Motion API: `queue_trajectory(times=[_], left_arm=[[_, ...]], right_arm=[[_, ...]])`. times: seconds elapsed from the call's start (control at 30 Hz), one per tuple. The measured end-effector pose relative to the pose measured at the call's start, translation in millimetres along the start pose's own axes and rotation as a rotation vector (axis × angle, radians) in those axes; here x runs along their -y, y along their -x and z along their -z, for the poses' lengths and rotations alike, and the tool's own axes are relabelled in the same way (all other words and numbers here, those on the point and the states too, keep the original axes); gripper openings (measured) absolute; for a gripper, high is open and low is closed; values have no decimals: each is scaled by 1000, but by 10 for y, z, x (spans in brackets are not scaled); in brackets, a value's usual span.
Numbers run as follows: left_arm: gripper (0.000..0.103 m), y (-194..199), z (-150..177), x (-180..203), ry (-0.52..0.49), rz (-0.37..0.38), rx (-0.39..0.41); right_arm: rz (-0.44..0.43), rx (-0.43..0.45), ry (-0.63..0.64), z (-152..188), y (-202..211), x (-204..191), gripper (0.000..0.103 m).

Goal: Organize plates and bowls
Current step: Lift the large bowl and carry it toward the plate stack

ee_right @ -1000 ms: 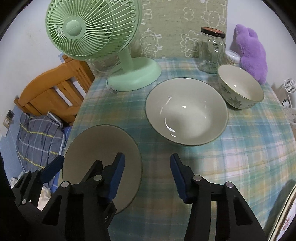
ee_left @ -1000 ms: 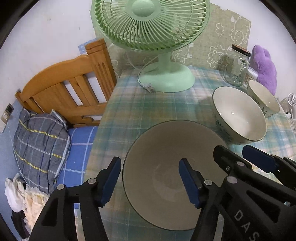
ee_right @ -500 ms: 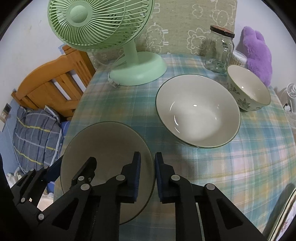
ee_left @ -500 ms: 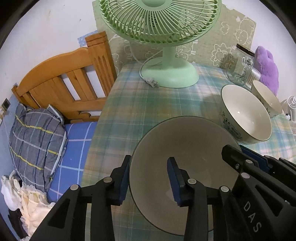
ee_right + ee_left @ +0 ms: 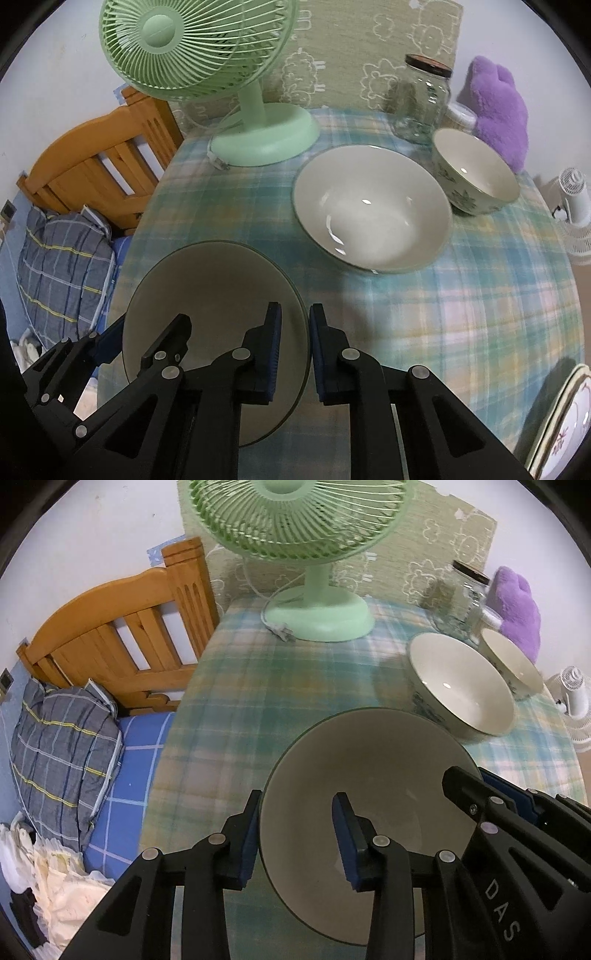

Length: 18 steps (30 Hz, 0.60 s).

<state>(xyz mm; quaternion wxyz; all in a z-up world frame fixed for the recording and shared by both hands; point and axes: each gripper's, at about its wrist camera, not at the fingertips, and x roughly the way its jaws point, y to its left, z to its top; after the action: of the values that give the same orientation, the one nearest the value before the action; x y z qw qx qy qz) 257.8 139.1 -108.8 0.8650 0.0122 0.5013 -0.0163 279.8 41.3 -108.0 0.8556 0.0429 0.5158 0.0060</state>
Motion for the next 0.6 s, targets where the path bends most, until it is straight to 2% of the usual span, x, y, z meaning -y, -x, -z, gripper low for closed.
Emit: queue_trajectory(times=[0.6], left_arm=[[37,464,424,723,-61,35,-25]], right_arm=[[33,-13,-74,525,573,738,19]])
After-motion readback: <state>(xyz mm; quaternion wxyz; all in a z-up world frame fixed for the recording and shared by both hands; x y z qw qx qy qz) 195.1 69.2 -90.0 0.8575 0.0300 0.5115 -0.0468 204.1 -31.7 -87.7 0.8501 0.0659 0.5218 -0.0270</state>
